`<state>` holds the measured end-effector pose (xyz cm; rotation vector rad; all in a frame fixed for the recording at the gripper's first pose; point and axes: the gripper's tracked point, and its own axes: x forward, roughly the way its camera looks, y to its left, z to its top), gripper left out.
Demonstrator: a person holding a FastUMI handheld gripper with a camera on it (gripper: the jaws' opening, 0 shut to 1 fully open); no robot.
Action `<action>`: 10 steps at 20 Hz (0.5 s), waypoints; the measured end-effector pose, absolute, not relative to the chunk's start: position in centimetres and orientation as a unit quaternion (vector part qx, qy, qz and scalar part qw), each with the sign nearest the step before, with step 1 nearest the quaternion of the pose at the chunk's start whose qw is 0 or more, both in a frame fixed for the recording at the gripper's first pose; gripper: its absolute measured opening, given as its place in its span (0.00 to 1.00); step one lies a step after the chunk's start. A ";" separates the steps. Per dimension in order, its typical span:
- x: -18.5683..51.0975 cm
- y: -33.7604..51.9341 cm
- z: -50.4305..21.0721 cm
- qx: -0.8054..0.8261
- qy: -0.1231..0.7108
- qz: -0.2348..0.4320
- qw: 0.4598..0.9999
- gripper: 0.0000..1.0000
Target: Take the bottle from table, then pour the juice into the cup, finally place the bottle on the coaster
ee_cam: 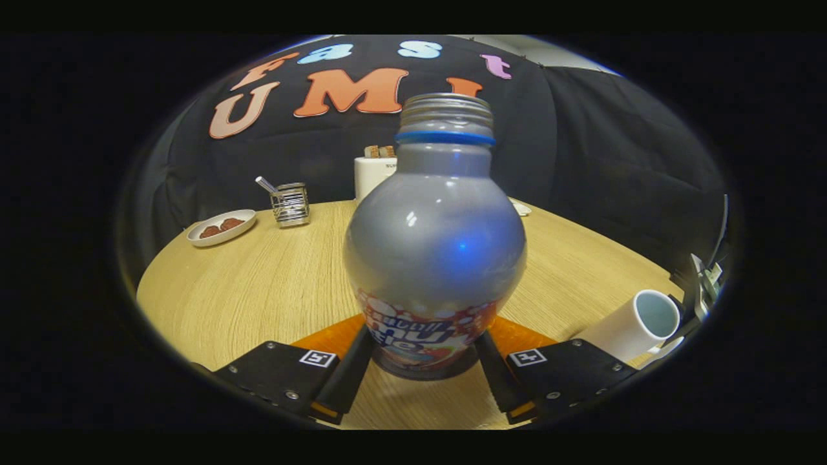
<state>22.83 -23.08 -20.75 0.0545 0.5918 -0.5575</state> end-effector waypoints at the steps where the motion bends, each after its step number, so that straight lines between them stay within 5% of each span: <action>1: 22.4 -23.3 -20.6 0.024 0.288 -0.275 0.917 0.82; 6: 21.2 -22.9 -19.0 0.044 0.274 -0.271 0.922 0.98; 10: 19.3 -21.7 -16.8 0.057 0.253 -0.264 0.929 0.98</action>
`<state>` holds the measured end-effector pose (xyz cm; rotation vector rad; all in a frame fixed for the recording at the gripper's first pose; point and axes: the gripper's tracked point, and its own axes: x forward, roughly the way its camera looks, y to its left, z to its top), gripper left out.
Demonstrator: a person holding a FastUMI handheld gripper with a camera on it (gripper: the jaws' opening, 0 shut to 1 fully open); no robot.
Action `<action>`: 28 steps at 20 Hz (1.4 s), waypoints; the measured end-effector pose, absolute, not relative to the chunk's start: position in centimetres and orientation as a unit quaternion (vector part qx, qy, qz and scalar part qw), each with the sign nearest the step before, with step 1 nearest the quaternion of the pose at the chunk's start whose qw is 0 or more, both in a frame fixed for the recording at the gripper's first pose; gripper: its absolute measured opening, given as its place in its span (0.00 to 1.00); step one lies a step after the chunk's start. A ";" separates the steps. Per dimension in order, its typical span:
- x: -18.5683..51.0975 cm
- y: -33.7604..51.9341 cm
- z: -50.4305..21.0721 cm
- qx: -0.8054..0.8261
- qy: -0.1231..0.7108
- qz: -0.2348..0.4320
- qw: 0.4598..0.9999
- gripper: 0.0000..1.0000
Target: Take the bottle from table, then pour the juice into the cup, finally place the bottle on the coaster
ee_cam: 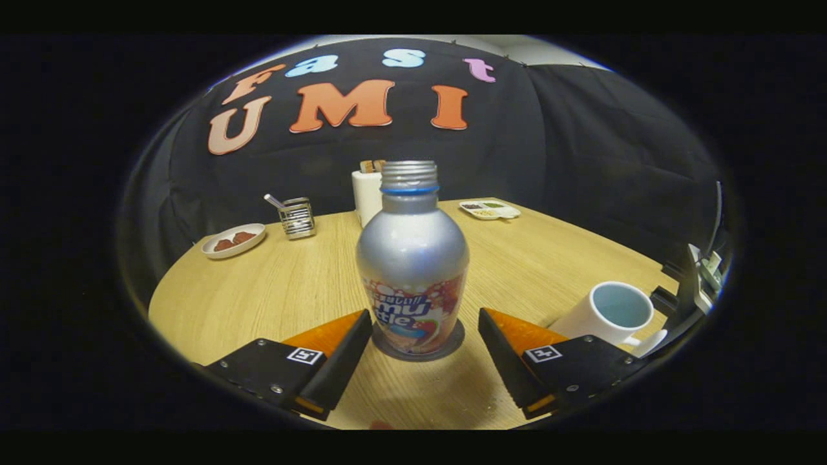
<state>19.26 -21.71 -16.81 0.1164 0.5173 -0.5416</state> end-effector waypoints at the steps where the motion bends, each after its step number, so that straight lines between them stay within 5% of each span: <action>1: 18.9 -21.1 -15.9 0.059 0.243 -0.257 0.933 0.98; 13: 12.4 -7.7 -3.8 0.034 0.121 -0.145 0.982 0.97; 28: 10.5 -1.1 -2.1 0.017 0.099 -0.096 0.990 0.97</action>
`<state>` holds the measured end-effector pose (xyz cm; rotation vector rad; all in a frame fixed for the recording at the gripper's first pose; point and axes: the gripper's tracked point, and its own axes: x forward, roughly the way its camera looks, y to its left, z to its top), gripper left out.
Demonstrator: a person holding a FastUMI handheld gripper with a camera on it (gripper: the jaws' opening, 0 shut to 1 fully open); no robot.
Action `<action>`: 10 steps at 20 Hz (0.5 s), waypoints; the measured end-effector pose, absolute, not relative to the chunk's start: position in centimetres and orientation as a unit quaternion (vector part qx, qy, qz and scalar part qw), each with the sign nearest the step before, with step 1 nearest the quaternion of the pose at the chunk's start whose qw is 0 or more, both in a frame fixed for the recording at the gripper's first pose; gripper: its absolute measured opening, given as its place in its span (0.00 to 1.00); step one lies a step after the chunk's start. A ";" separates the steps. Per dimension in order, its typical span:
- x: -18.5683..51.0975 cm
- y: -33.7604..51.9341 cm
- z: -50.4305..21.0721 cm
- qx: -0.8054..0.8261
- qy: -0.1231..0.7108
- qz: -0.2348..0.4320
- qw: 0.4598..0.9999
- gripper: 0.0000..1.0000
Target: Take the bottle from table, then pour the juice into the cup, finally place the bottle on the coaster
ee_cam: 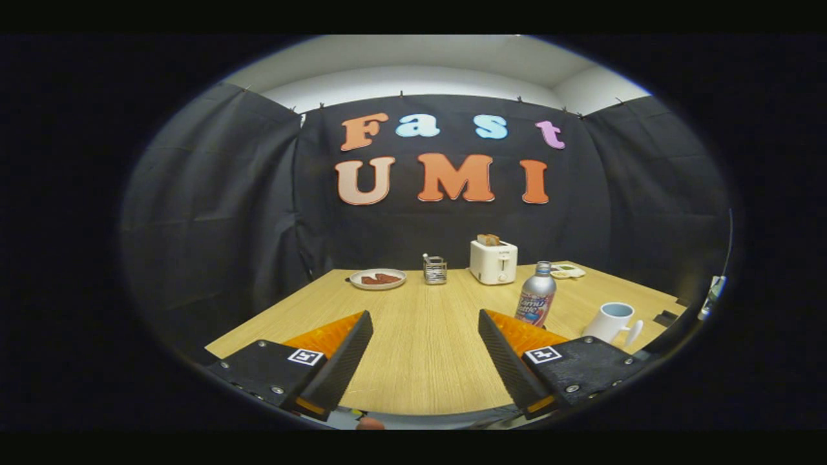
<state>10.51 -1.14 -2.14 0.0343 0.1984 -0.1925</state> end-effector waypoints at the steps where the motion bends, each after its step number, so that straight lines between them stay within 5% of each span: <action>1: 10.4 -1.3 -2.1 0.017 0.099 -0.098 0.990 0.97; 10: 10.7 -2.2 -2.6 0.022 0.103 -0.110 0.988 0.97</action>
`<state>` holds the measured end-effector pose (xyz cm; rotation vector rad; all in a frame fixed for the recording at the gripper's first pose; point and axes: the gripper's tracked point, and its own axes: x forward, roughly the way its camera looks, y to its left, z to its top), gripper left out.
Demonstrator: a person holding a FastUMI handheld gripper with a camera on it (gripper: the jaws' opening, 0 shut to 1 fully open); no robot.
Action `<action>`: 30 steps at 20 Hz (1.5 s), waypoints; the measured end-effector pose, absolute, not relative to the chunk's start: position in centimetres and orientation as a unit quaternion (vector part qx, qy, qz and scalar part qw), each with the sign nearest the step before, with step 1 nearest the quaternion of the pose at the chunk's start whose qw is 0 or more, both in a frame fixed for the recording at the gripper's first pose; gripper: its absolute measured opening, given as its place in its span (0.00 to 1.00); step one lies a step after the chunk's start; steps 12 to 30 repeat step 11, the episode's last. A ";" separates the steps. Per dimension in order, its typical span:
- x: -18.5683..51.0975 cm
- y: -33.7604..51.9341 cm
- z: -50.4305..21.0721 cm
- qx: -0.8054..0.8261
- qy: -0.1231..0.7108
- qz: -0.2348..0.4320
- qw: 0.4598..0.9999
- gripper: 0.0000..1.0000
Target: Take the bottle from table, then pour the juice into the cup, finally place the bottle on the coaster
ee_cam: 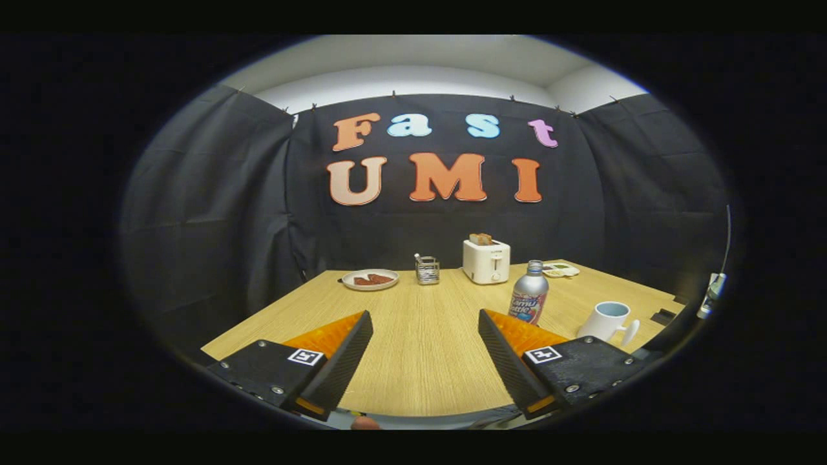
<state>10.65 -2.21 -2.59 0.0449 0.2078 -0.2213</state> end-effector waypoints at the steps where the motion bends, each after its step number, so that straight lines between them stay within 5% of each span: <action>1: 10.5 -2.3 -2.8 0.020 0.106 -0.112 0.988 0.97; 30: 10.4 -2.8 -2.8 0.024 0.108 -0.118 0.987 0.97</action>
